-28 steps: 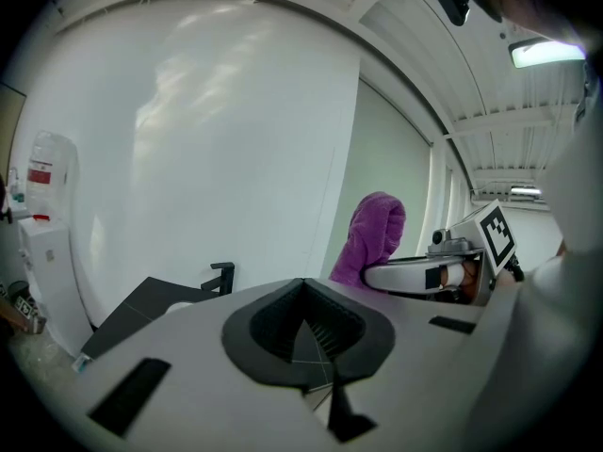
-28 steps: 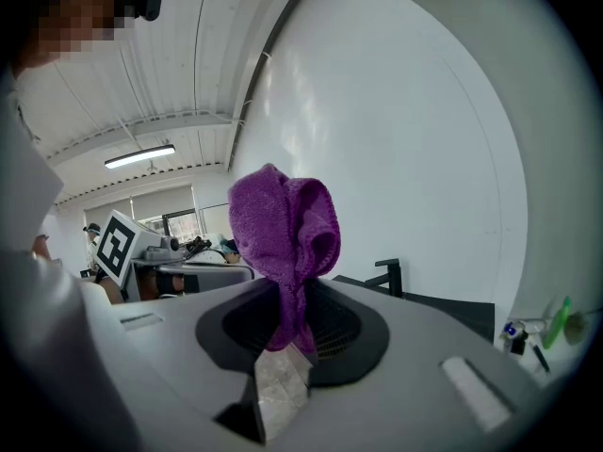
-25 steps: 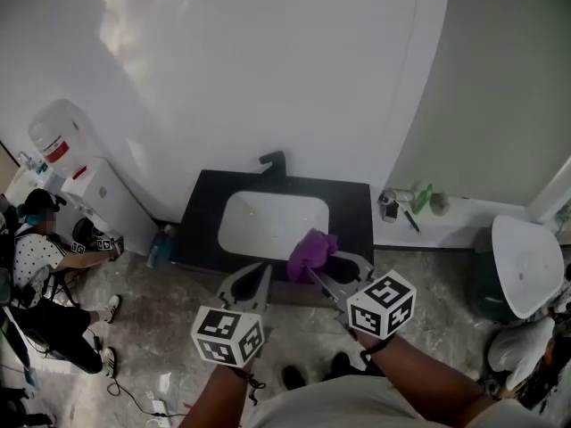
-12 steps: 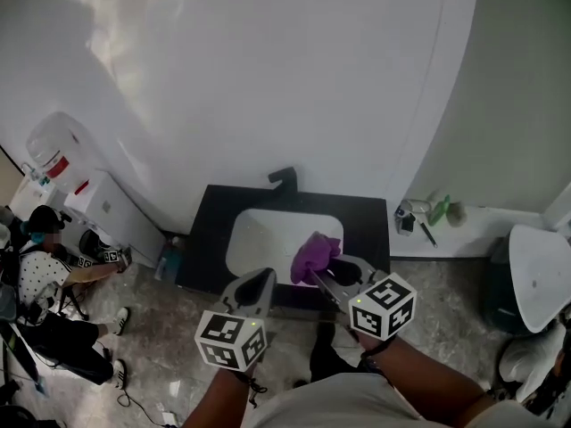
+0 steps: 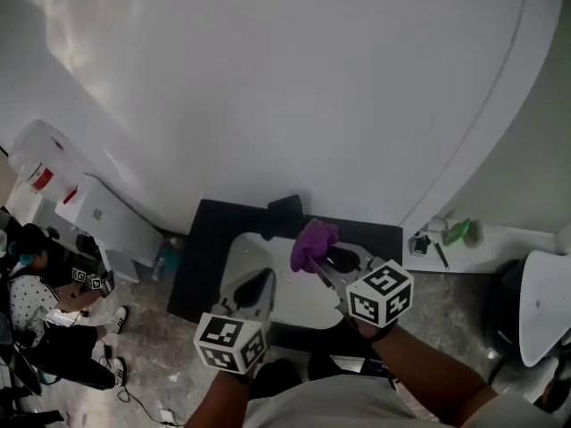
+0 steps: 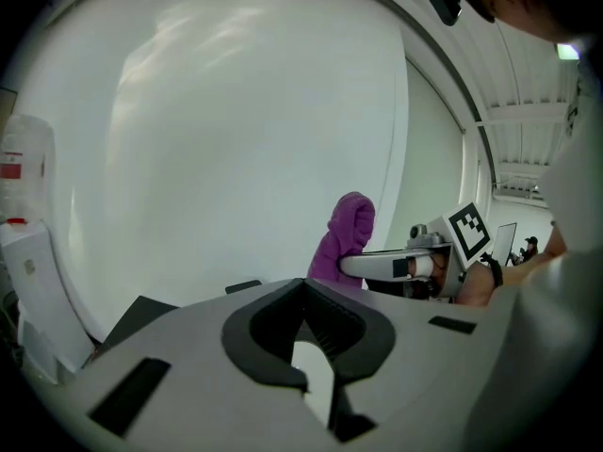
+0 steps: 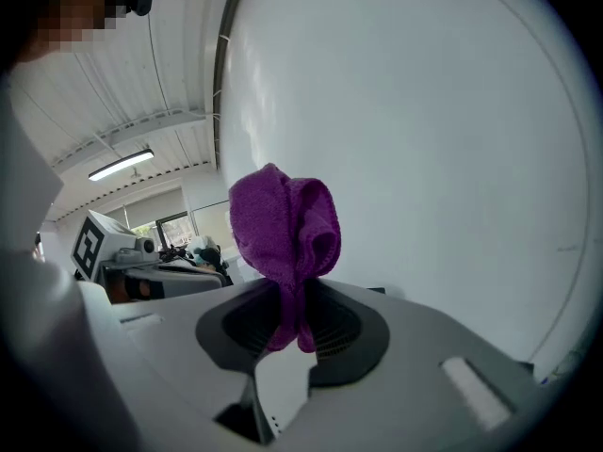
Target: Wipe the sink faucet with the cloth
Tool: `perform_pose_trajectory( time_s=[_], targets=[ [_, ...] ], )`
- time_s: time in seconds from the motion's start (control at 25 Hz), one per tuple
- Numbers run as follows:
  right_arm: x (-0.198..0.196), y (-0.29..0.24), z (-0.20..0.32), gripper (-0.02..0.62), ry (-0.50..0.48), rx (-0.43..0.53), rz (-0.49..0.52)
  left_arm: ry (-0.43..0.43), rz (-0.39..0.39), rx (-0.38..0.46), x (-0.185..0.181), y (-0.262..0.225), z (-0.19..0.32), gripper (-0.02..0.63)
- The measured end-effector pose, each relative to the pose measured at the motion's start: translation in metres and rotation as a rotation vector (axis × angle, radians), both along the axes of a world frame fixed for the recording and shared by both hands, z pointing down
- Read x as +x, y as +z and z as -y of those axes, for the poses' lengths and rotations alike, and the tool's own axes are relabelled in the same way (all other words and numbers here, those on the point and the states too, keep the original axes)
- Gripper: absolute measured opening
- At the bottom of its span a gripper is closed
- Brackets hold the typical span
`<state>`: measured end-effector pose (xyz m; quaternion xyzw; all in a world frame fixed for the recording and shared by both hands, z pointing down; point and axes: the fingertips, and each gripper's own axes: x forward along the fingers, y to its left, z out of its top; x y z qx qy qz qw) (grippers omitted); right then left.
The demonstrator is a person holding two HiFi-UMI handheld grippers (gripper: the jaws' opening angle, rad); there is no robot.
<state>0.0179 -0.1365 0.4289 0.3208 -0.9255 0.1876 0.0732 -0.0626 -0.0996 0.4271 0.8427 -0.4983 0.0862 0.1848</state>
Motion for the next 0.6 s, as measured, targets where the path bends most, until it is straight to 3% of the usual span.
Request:
perform_pose_trajectory(
  time_s=[0.4, 0.6],
  targets=[
    [-0.044, 0.085, 0.123, 0.075, 0.02, -0.114, -0.104, 0.013, -0.063, -0.136, -0.029, 0.069, 0.092, 0.006],
    [-0.098, 0.12, 0.209, 0.075, -0.005, -0.133, -0.17, 0.037, -0.055, -0.175, -0.039, 0.087, 0.116, 0.006]
  ],
)
